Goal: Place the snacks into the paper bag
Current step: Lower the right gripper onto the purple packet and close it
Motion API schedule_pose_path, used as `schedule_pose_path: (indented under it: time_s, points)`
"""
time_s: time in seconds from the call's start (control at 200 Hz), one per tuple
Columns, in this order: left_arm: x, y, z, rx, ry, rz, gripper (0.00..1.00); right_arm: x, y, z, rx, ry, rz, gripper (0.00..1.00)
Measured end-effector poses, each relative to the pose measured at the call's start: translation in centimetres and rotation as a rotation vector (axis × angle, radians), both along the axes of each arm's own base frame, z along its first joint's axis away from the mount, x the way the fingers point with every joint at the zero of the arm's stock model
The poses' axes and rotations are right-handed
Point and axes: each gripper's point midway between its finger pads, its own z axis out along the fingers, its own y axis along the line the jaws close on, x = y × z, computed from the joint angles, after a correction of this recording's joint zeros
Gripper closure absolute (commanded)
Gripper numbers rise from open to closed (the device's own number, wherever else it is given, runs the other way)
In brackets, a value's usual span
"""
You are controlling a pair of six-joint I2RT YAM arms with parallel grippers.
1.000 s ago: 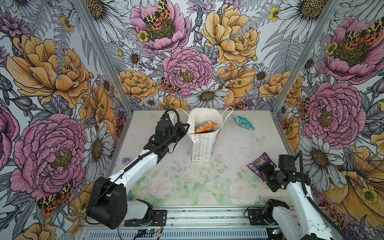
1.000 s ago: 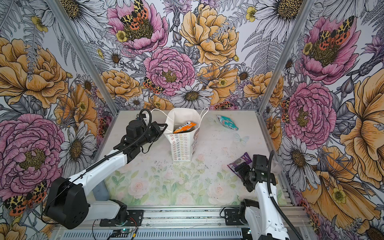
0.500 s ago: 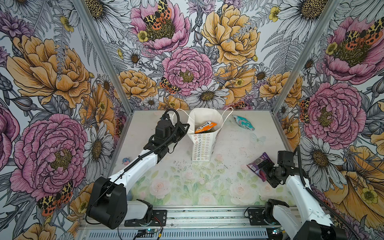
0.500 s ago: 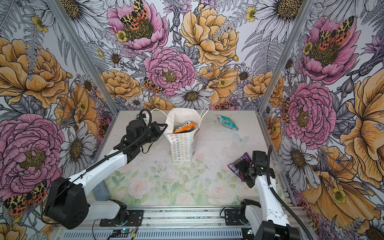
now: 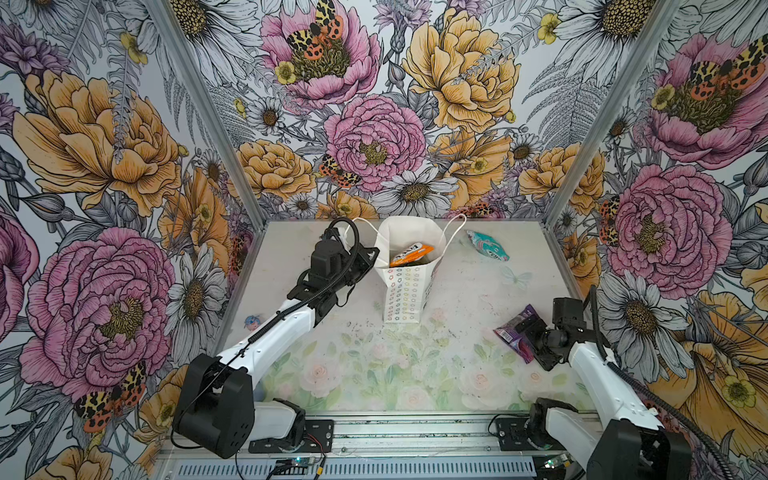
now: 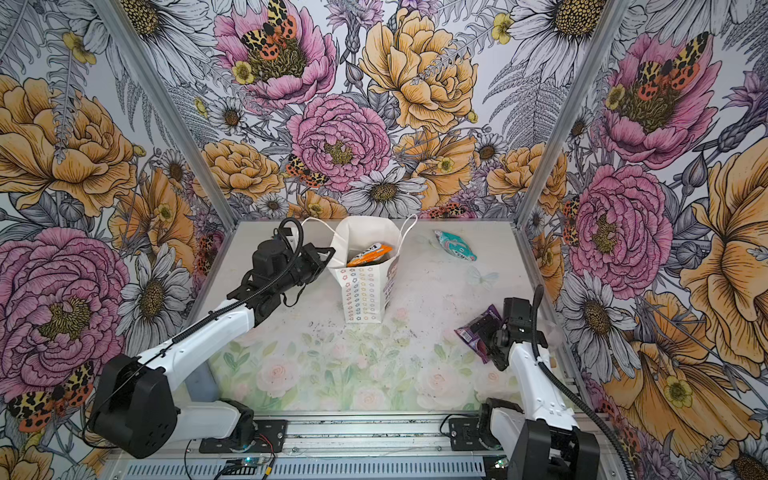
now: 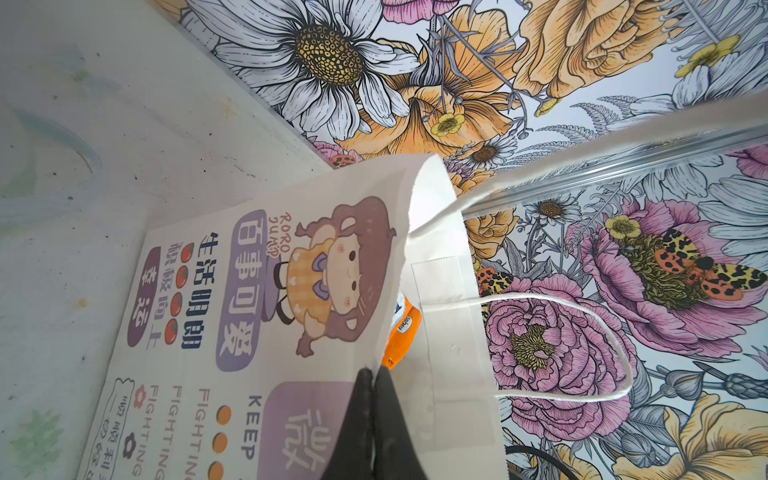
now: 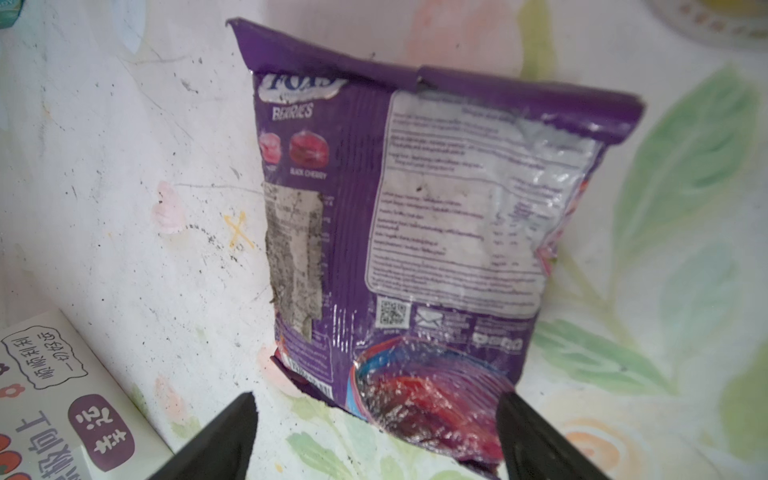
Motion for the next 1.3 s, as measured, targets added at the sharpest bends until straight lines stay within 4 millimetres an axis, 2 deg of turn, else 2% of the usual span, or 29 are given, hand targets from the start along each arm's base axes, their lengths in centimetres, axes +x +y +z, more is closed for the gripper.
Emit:
schedule_pose_path:
  time_s: [0.59,0.956,1.301]
  points:
    - [0.0,0.0,0.0,0.001,0.002,0.0,1.0,0.8,-0.5,-1.1,-0.01,0.02,-0.006,0.09]
    - [0.0,0.0,-0.1,0.001,0.002,0.0,1.0,1.3,-0.1,-2.3,-0.016,0.055,0.028,0.09]
    - [0.1,0.1,-0.1,0.001,0.002,0.003,1.0,2.9,0.5,-2.6,-0.042,0.073,0.08,0.09]
